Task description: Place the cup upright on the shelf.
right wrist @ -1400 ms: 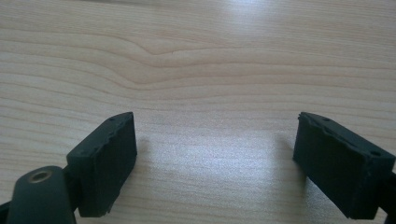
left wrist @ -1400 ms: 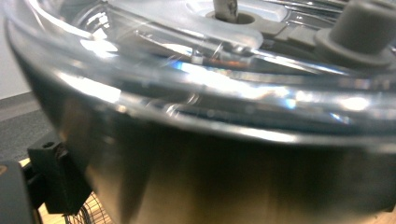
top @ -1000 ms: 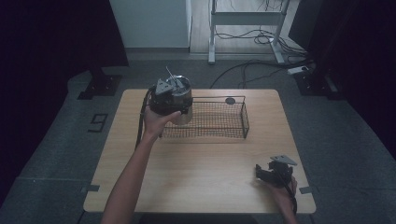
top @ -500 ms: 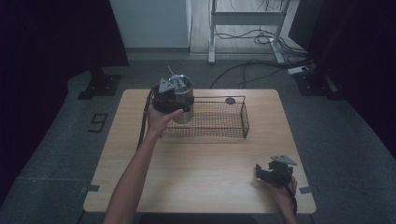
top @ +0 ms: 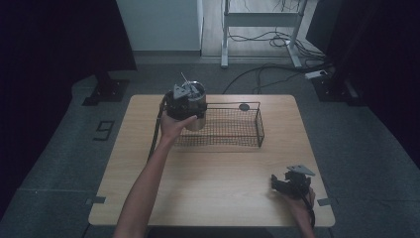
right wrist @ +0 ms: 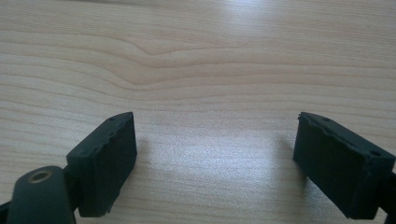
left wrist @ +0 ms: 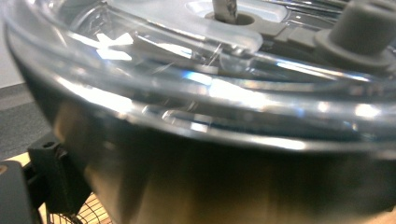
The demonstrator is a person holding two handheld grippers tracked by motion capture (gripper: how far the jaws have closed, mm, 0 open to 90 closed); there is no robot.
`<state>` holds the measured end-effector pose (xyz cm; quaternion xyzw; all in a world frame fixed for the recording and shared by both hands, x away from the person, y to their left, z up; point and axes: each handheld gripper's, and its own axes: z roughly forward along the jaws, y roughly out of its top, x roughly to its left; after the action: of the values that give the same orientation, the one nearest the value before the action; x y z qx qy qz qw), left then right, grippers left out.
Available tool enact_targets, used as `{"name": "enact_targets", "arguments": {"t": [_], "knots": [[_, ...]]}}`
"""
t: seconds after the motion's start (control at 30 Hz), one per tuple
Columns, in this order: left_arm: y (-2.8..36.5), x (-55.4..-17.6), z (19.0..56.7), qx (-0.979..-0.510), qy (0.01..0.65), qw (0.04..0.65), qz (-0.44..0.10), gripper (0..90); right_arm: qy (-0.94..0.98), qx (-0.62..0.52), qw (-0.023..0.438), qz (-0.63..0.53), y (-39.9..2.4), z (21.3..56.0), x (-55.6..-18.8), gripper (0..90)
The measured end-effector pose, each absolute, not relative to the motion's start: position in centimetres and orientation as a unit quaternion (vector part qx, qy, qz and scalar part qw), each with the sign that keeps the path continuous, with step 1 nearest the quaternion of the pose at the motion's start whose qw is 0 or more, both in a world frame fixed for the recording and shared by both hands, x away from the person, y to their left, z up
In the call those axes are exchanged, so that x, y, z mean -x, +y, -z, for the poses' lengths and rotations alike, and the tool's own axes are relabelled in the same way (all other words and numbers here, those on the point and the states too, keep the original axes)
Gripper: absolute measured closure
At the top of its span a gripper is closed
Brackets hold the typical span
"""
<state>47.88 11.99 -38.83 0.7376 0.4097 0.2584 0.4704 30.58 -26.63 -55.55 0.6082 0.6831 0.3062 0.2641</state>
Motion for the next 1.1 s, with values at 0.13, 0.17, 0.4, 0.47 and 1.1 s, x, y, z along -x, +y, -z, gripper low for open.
{"name": "enact_targets", "arguments": {"t": [0.13, 0.17, 0.4, 0.47, 1.1], "knots": [[12.1, -48.3, 39.4, -0.737, 0.417, 0.468, -0.255, 3.6, 0.683, -0.608, 0.264, -0.306, -26.6, 55.5, -30.6, 12.9], [12.1, -48.5, 39.7, -0.737, 0.419, 0.465, -0.255, 3.7, 0.683, -0.609, 0.264, -0.306, -26.6, 55.5, -30.6, 12.9], [12.0, -49.1, 41.0, -0.736, 0.426, 0.462, -0.25, 3.7, 0.682, -0.609, 0.264, -0.306, -26.6, 55.5, -30.6, 12.9], [11.9, -49.3, 41.4, -0.737, 0.429, 0.46, -0.249, 3.6, 0.682, -0.609, 0.264, -0.306, -26.6, 55.5, -30.6, 12.9], [11.8, -50.0, 43.7, -0.736, 0.446, 0.445, -0.246, 3.6, 0.682, -0.609, 0.265, -0.306, -26.6, 55.5, -30.6, 13.0]]}}
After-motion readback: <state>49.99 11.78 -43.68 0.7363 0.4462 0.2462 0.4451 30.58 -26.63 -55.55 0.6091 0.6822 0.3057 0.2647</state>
